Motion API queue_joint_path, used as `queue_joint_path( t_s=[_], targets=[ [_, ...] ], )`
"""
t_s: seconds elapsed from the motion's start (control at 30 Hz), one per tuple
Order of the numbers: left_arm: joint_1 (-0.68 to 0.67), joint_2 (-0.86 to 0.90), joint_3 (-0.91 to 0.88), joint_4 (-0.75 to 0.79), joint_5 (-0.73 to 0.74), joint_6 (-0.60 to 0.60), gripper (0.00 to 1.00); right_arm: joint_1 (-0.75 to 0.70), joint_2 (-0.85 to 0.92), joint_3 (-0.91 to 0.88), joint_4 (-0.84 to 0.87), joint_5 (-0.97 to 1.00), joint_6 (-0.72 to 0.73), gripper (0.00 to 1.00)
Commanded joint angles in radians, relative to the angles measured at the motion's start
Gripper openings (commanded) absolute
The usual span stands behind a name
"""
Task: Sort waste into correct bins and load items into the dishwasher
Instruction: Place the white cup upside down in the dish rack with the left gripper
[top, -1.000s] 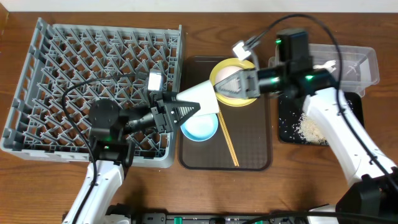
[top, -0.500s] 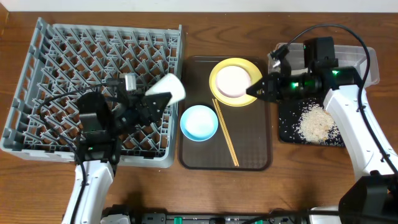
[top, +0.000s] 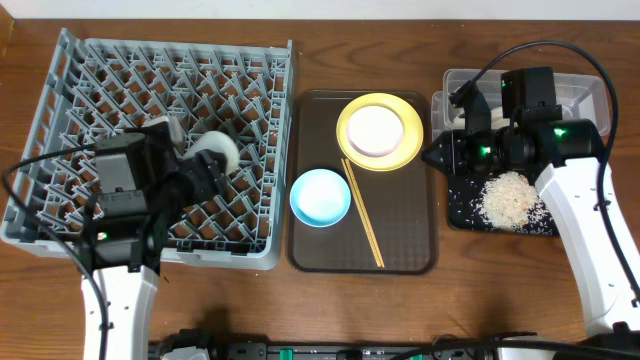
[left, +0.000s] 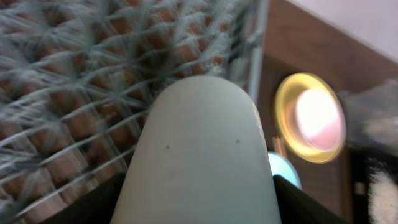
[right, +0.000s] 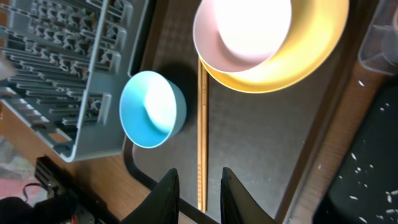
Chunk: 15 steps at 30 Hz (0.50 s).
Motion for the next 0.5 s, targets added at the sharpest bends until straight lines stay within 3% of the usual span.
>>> queue_joint_path(
  t_s=[0.0, 0.1, 0.47],
  targets=[
    [0.006, -0.005, 0.044, -0.082, -0.191, 0.031, 0.53, 0.001, -0.009, 0.004, -0.010, 0.044, -0.026, 0.20],
    [0.006, 0.003, 0.043, -0.142, -0.268, 0.031, 0.46, 0.001, -0.009, 0.004, -0.010, 0.048, -0.032, 0.20],
    [0.006, 0.148, 0.042, -0.190, -0.313, 0.031, 0.46, 0.005, -0.009, 0.004, -0.011, 0.048, -0.039, 0.20]
  ],
)
